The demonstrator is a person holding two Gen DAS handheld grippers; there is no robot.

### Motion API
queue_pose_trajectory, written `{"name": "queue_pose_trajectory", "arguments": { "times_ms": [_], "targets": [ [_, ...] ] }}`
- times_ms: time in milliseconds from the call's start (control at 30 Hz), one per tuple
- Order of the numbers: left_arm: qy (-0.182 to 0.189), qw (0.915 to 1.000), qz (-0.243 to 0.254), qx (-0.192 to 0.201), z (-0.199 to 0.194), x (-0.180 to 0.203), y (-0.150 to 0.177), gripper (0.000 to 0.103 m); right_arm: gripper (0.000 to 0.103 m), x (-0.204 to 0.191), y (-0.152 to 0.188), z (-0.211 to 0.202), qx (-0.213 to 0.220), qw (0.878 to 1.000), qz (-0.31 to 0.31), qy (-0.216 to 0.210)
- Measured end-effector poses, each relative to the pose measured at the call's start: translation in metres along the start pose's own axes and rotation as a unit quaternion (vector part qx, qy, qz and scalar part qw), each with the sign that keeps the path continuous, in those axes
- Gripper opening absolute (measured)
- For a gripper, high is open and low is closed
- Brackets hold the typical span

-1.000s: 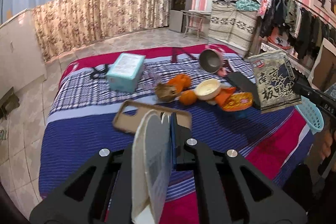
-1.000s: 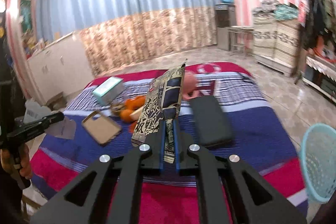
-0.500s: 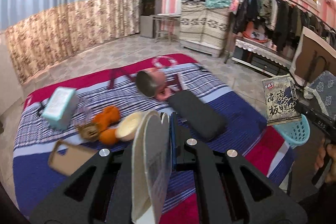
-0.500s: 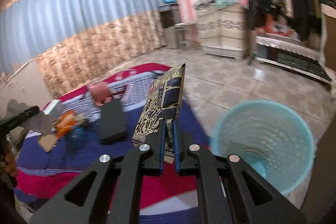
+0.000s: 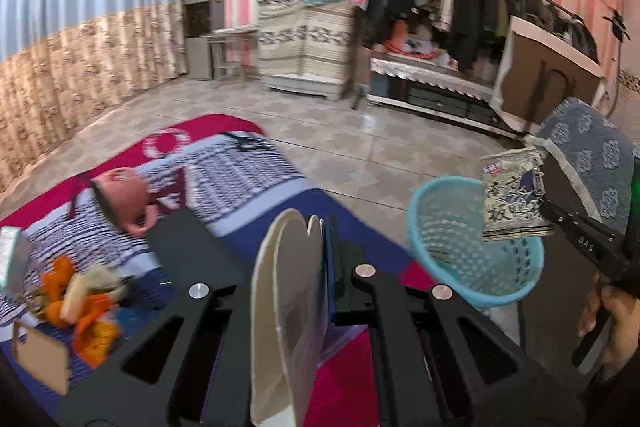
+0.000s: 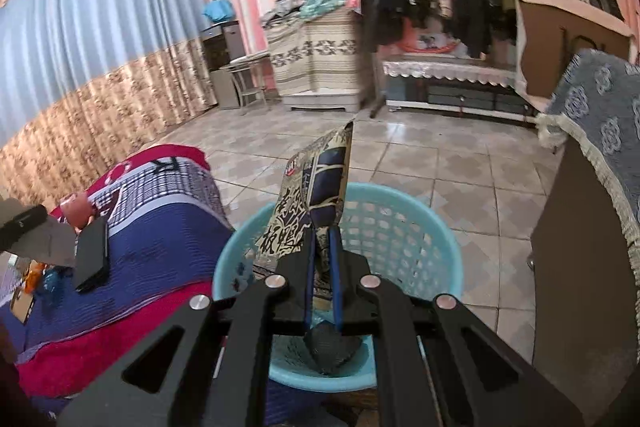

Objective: Collect trash
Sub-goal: 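Carry both items to the blue wastebasket and release them inside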

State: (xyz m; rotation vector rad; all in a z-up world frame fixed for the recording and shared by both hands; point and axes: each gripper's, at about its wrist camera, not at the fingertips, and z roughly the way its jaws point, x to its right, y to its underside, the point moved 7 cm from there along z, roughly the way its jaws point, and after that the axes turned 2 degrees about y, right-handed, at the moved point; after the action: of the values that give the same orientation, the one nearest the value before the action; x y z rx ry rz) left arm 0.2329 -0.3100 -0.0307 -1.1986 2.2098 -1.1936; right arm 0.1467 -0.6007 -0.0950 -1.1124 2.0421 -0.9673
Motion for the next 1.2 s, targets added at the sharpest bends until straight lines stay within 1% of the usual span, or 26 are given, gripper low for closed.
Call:
{"name": "queue_pose_trajectory", "arguments": {
  "times_ms": [100,167,300,433,567,667,833,967,1033,1100,1167,1200],
  "targets": [
    [0.018,0.9996,0.018,-0.013,0.02,0.03,-0.001,0.003,0.008,0.011,0.001,0.002,-0.005,1.0,0.016,0.007],
    [0.025,0.9992,0.029,-0.016,0.028,0.043,-0.002,0.003,0.008,0.013,0.002,0.005,-0.006,1.0,0.022,0.008],
    [0.043,0.9981,0.038,-0.026,0.046,0.071,-0.003,0.003,0.008,0.019,0.002,0.003,-0.004,1.0,0.023,0.012],
    [0.062,0.9966,0.039,-0.037,0.065,0.088,-0.006,0.003,0.008,0.018,0.002,0.002,-0.003,1.0,0.024,0.017],
    [0.075,0.995,0.054,-0.038,0.082,0.108,-0.006,0.003,0.007,0.022,0.003,0.003,-0.007,0.999,0.027,0.021],
    [0.09,0.9928,0.064,-0.046,0.097,0.124,-0.003,0.003,0.007,0.026,0.005,0.005,-0.012,0.999,0.035,0.027],
    [0.094,0.9904,0.084,-0.057,0.123,0.147,-0.002,0.003,0.007,0.04,0.008,0.01,-0.022,0.997,0.056,0.041],
    [0.106,0.9883,0.087,-0.067,0.142,0.163,-0.004,0.003,0.007,0.048,0.009,0.015,-0.027,0.996,0.065,0.046],
    [0.102,0.9881,0.091,-0.07,0.149,0.166,-0.003,0.004,0.007,0.051,0.01,0.016,-0.029,0.996,0.068,0.049],
    [0.099,0.9881,0.092,-0.073,0.155,0.166,-0.001,0.013,0.007,0.054,0.011,0.018,-0.032,0.996,0.07,0.051],
    [0.093,0.9892,0.086,-0.074,0.158,0.163,0.0,0.044,0.007,0.055,0.012,0.02,-0.034,0.995,0.072,0.052],
    [0.089,0.9901,0.081,-0.072,0.159,0.162,0.0,0.049,0.007,0.056,0.012,0.022,-0.036,0.995,0.074,0.052]
  ]
}}
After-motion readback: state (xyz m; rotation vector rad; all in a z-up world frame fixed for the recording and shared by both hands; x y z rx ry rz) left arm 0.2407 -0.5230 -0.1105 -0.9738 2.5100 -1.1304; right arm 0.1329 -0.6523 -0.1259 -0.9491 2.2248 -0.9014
